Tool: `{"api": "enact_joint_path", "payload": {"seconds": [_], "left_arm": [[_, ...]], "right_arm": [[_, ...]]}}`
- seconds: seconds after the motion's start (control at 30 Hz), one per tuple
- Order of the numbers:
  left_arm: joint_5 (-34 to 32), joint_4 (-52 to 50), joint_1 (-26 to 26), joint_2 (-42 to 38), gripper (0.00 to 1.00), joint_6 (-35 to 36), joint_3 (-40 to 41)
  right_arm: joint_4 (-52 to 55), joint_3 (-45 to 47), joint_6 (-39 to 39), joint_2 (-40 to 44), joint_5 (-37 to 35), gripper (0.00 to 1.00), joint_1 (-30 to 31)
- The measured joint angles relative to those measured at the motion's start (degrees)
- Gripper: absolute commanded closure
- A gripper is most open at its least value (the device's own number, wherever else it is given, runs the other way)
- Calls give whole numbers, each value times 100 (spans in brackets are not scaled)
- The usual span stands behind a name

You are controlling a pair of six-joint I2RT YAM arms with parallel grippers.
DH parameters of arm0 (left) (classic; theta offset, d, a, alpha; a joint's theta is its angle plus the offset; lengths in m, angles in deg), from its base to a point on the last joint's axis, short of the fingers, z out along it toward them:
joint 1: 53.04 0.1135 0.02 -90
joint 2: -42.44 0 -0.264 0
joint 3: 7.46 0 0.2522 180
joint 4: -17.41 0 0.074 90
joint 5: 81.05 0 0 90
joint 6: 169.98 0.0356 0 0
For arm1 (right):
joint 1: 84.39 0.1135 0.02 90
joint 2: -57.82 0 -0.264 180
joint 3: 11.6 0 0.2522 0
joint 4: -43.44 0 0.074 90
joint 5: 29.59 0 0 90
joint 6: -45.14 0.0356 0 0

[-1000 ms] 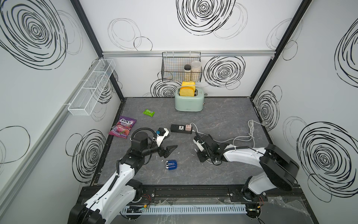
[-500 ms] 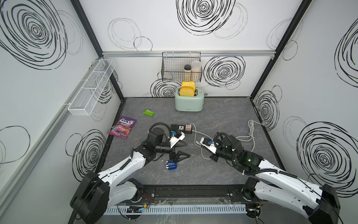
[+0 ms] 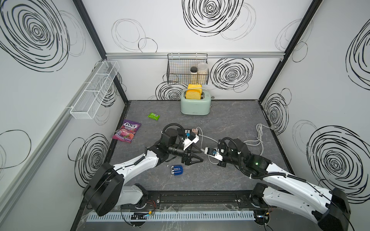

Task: Charge the electric shaver
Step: Pick up the charging cable from the center of the board.

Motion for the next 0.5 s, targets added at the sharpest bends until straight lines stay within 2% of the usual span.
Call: {"api": "enact_joint_path", "payload": {"seconds": [0.23, 0.5], "left_arm": [[42, 195, -142, 382, 37, -280, -188], [20, 369, -66, 396, 38, -505, -188]], "right_arm": [[-68, 0, -236, -2, -2, 100, 11], [-173, 76, -382, 109, -90, 100, 11]]}}
